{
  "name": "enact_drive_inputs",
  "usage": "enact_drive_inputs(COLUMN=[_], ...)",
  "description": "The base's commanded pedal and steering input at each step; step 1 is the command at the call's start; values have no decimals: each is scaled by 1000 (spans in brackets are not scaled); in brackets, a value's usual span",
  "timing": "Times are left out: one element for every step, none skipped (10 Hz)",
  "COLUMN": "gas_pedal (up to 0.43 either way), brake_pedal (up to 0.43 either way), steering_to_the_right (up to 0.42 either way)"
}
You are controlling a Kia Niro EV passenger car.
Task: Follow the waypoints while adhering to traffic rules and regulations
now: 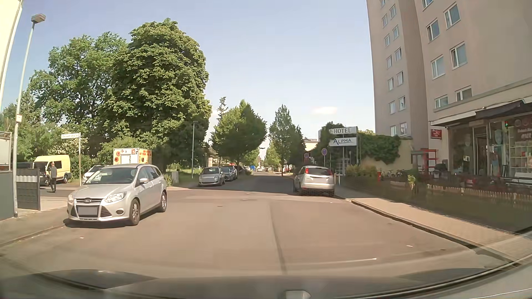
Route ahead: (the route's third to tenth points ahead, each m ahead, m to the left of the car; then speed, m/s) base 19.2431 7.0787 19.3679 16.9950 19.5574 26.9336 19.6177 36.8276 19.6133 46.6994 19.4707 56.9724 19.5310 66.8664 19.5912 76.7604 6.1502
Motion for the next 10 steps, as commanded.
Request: enact_drive_inputs(gas_pedal=[0, 0, 0, 0, 0, 0, 0, 0, 0, 0], brake_pedal=[0, 0, 0, 0, 0, 12, 61, 110, 128, 134], steering_to_the_right=[34, 33, 33, 29, 19, 11, 2, -9, -24, -36])
